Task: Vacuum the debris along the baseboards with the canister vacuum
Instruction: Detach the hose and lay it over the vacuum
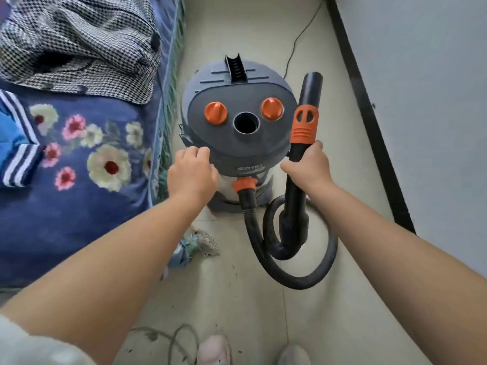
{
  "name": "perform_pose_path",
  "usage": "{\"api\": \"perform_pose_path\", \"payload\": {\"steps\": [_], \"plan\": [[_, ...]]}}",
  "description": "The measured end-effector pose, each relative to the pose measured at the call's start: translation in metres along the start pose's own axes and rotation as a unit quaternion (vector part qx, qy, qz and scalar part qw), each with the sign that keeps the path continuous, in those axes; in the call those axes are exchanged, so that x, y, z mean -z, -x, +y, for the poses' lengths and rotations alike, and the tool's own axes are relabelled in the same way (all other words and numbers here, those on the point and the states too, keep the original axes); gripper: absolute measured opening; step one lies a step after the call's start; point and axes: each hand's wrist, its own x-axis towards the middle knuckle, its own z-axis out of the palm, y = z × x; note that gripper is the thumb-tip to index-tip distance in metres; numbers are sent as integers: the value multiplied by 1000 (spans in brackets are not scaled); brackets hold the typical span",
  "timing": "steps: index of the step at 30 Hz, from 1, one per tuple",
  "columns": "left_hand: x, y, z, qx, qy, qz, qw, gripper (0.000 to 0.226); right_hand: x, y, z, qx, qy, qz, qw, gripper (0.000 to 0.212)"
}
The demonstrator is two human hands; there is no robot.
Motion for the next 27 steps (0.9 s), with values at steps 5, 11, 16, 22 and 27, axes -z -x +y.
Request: {"api": "perform_pose_path", "payload": {"steps": [5, 11, 16, 22, 27], "plan": [[7, -49, 2, 49, 50, -4, 998, 35, -6, -43, -32, 17, 30, -30, 999, 40], [9, -118, 27, 146, 107, 69, 981, 42, -9, -102, -56, 44, 29, -80, 995, 41], [-14, -145, 27, 139, 80, 76, 984, 39, -14, -138, -63, 76, 30, -77, 994, 36], [-28, -157, 26, 180, 99, 121, 971, 37, -27, -168, -85, 147, 52, -67, 985, 35], [-28, -160, 34, 237, 113, 102, 959, 38, -34, -171, -81, 142, 56, -83, 985, 34]]}}
